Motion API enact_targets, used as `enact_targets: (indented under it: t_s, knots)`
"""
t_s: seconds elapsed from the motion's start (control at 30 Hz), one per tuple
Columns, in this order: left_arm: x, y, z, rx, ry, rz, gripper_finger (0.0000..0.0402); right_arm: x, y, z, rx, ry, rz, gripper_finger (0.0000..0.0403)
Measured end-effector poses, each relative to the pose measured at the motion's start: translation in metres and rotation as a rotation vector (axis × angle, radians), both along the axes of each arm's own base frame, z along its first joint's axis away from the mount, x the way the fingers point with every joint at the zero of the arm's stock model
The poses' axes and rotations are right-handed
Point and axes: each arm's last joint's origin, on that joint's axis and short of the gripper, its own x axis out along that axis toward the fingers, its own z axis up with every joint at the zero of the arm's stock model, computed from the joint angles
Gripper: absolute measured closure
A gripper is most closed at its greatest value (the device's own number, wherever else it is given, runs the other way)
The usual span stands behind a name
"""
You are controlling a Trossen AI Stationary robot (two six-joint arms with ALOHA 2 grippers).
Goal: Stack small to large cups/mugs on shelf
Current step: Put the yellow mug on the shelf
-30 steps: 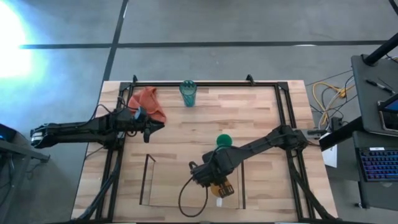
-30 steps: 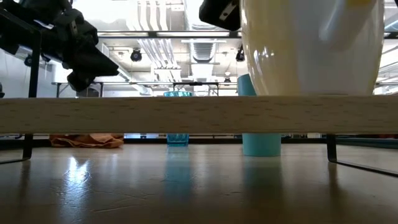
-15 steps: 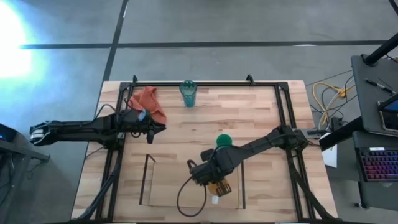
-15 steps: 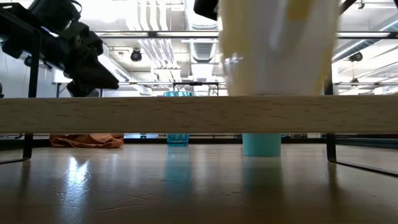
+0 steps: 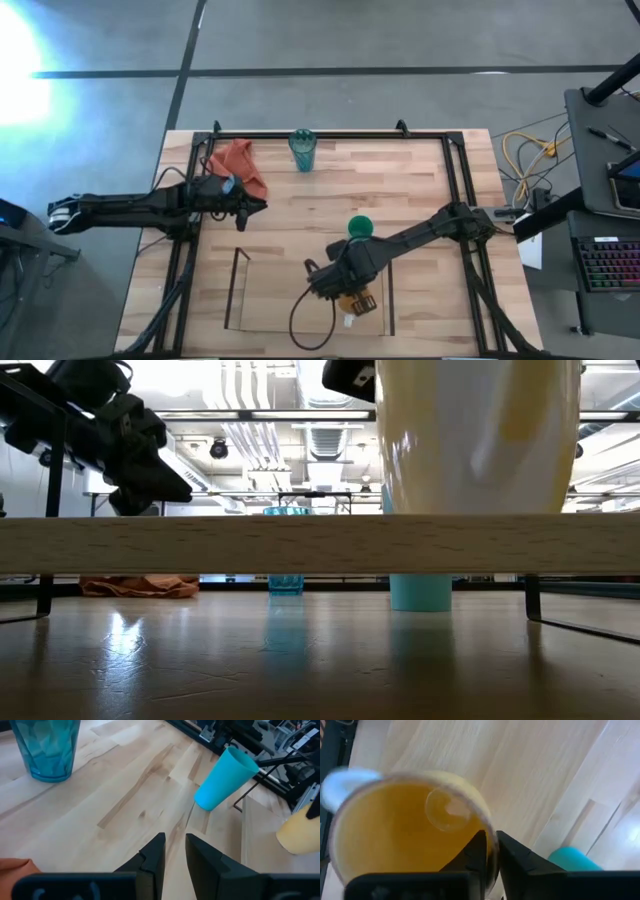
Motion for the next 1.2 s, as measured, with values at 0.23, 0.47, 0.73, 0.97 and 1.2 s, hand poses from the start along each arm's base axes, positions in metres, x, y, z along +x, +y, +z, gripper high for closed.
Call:
enact_targets:
  t_s: [0.23,0.47,0.73,0.97,1.2]
  knots:
    - [-0.001,0.0,0.0,0.0,-0.002,0.0,0.0341,-0.004,0.0,-0.002,-0.017,0.041,0.001,0.0312]
    - [0.0,0.0,-0.002,-0.003,0.01,-0.001,0.0341,-0.006,-0.001,0.004,-0.007,0.025,-0.034,0.0282]
    - [0.001,0.0,-0.003,-0.007,0.017,-0.003,0.0341,-0.003,0.001,0.034,0.035,-0.077,-0.076,0.0257]
    - [0.004,-0.013,-0.001,-0.104,0.009,-0.154,0.0353,-0.003,-0.001,0.066,0.06,-0.196,-0.167,0.0256]
    - [0.02,-0.04,0.057,0.02,-0.129,-0.291,0.04,-0.007,-0.007,0.078,0.069,-0.227,-0.253,0.0341]
